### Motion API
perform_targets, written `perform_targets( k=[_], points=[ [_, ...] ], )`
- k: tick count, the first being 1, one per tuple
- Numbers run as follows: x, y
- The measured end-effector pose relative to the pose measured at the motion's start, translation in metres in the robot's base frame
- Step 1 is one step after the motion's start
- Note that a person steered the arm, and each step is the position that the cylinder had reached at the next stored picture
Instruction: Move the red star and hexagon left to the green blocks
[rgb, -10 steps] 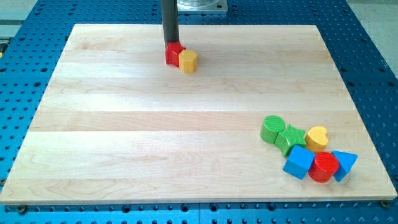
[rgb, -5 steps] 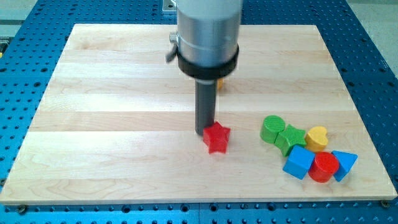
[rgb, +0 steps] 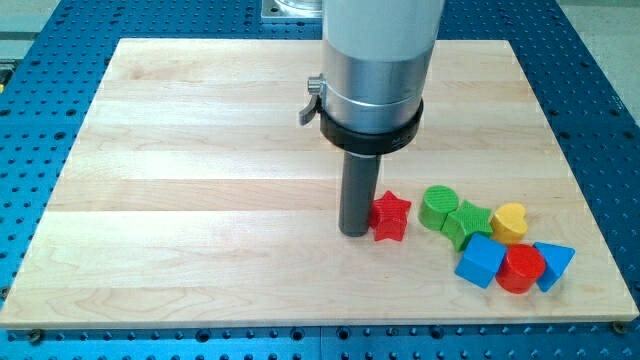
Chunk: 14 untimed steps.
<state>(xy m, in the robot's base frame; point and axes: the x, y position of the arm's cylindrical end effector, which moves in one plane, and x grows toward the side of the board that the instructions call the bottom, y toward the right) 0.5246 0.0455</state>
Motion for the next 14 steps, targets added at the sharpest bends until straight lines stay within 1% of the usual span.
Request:
perform_targets(
  k=[1, 2, 3, 4, 5, 6, 7, 8, 9, 10, 11, 12, 14],
  points=[
    [0.006, 0.032],
    [-0.009, 0.029],
    [-0.060, -0.007],
    [-0.094, -0.066],
    [-0.138, -0.074],
    [-0.169, -0.060],
    [-0.154, -0.029],
    [-0.100, -0.001],
    [-0.117, 0.013],
    [-0.124, 0.031],
    [-0.079, 0.044],
    [-0.045, 0.053],
    [-0.041, 0.056]
  ],
)
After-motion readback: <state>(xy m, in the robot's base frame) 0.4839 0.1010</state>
